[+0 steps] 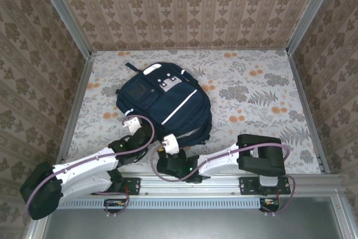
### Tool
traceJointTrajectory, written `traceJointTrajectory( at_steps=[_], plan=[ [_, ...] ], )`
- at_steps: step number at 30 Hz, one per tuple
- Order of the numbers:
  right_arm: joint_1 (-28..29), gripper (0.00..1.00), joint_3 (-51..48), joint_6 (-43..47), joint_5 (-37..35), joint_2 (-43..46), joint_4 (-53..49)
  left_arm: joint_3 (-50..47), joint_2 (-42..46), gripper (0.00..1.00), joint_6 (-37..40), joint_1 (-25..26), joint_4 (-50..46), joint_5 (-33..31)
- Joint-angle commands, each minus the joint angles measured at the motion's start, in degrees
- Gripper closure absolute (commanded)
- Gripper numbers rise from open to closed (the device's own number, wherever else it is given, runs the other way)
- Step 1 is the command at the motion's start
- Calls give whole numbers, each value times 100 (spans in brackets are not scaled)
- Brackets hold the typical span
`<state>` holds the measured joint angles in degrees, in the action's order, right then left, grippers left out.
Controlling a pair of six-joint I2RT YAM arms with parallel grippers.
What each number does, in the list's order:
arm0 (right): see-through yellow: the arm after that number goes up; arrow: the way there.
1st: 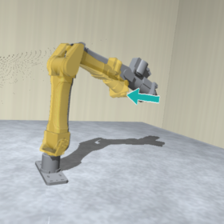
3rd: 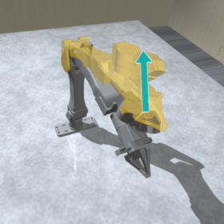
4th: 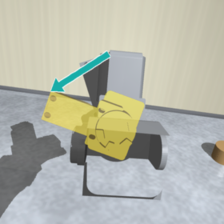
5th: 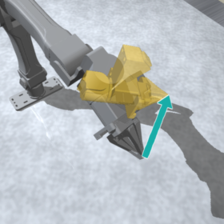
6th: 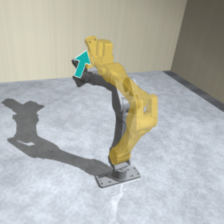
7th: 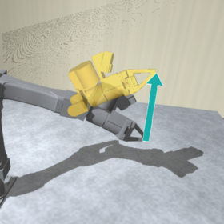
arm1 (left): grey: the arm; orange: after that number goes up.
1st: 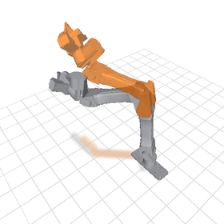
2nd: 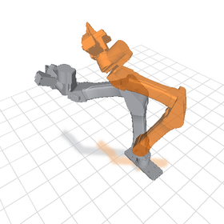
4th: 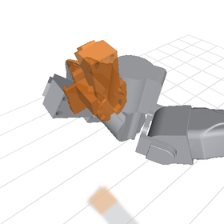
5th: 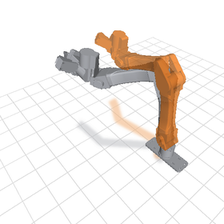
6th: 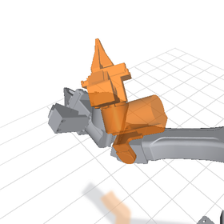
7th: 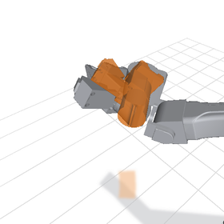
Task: Pack the student bag
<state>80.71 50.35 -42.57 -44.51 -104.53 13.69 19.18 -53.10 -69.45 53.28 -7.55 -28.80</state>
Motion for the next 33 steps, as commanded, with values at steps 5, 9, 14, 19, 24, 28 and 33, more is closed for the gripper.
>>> traceJointTrajectory(
  at_steps=[5,9,14,19,24,28,33],
  plan=[
    [-351,62,231,-153,-266,-333,-36,246,116,100,-86,91,158,-117],
    [-365,100,123,-117,-295,-279,29,262,130,100,-73,88,99,-202],
    [-329,100,-368,-229,-361,116,34,253,135,100,7,-64,70,-234],
    [-317,100,-978,-399,-496,668,-9,184,316,100,133,-540,-83,-43],
    [-320,100,-1456,-618,-763,1151,-291,10,819,100,266,-1069,-278,173],
    [-319,100,-1747,-746,-988,1574,-638,-20,1084,100,528,-1602,-469,402],
    [-421,100,-2186,-801,-1088,2192,-938,13,1006,100,978,-2629,-415,1039]
  ],
)
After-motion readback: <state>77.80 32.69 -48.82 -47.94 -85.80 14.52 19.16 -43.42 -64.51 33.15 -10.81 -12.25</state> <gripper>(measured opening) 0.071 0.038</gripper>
